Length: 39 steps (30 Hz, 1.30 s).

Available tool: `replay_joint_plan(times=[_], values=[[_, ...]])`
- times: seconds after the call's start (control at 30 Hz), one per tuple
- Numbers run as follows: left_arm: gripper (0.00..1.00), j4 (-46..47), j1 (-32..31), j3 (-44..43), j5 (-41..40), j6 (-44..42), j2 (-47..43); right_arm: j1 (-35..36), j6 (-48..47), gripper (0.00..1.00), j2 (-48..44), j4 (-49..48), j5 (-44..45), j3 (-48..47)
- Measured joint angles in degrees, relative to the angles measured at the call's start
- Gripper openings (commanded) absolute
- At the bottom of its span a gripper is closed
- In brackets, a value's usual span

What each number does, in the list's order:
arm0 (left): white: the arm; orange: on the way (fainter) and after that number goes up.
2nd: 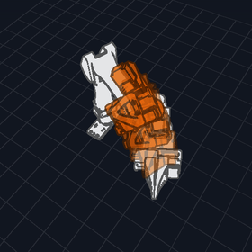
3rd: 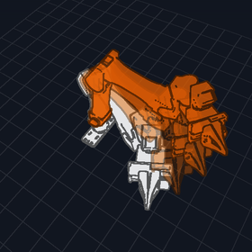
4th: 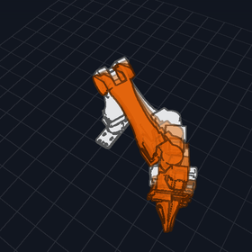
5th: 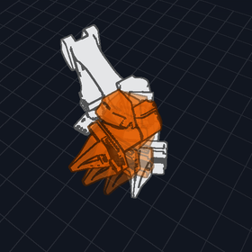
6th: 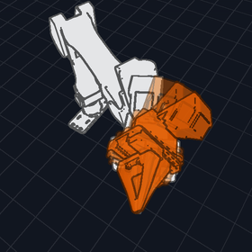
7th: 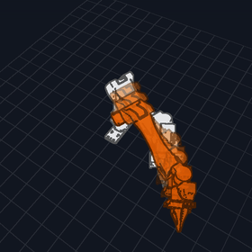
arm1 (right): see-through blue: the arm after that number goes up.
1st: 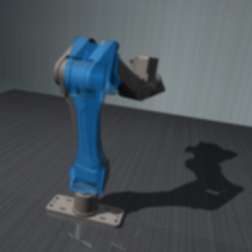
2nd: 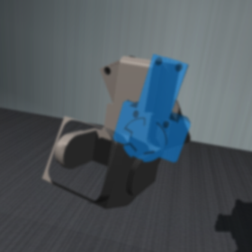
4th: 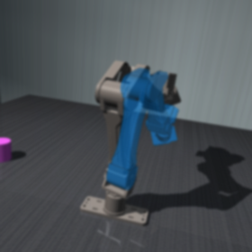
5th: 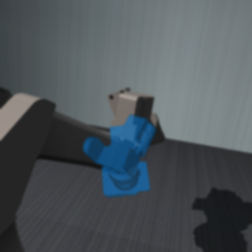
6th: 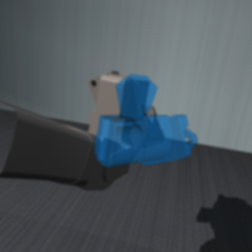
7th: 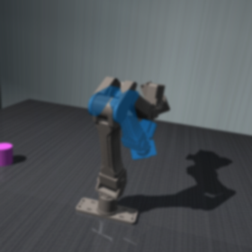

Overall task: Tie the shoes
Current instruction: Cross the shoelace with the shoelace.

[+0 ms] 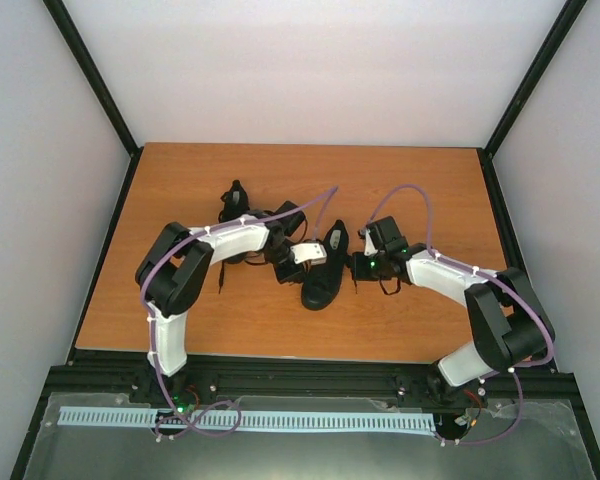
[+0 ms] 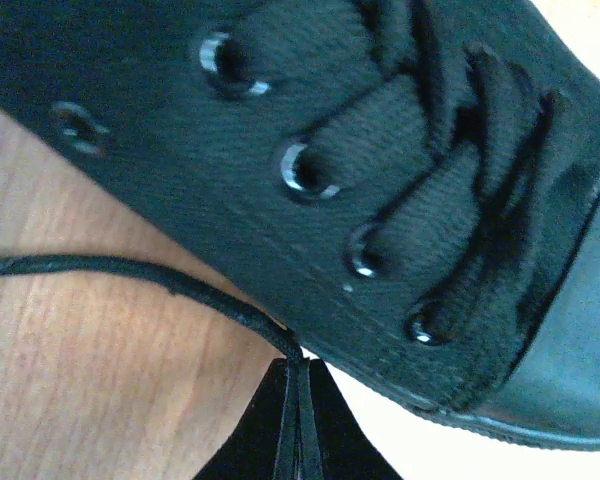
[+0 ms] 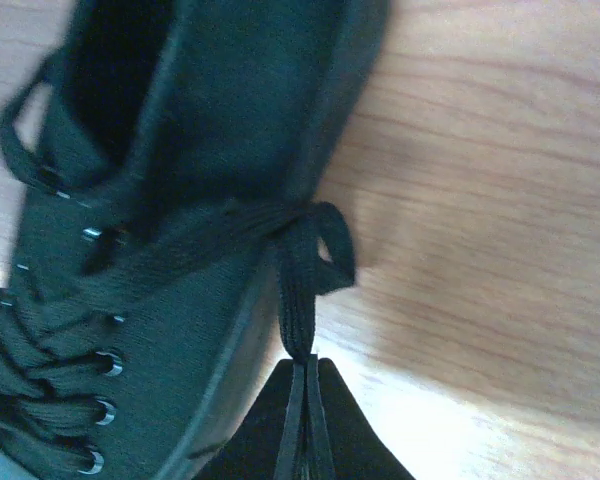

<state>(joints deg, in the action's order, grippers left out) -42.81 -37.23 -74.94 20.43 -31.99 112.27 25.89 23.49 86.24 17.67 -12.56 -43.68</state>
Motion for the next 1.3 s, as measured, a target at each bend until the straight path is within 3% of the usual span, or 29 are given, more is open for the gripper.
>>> replay_joint_plan(times=[0.3, 0.67, 0.8, 1.03, 1.13, 1.3], values=[[0.01, 3.3, 0.5, 2.2, 6.8, 5.7, 0.0, 0.0, 1.6, 0.03, 2.3, -6.6, -4.7, 0.0], [0.01, 3.3, -1.0, 2.4, 8.0, 6.2, -0.3, 0.0, 2.4, 0.03, 2.3, -5.5, -2.8, 0.0], [0.01, -1.0, 1.5, 1.2, 6.7, 5.4, -3.9, -0.2, 1.7, 0.03, -5.2, 0.4, 2.4, 0.0], [0.01, -11.6, 9.8, -5.6, 3.3, 1.9, -19.7, -2.9, 1.0, 0.03, -25.9, 8.8, 8.7, -3.3], [0.01, -17.6, 9.2, -9.3, 4.2, 0.2, -24.5, -3.1, 1.2, 0.03, -30.4, 9.1, 6.7, -4.7], [0.01, -24.4, 7.1, -9.9, 8.2, -2.2, -27.5, -3.0, 2.6, 0.03, -30.5, 5.8, -0.1, -4.8]])
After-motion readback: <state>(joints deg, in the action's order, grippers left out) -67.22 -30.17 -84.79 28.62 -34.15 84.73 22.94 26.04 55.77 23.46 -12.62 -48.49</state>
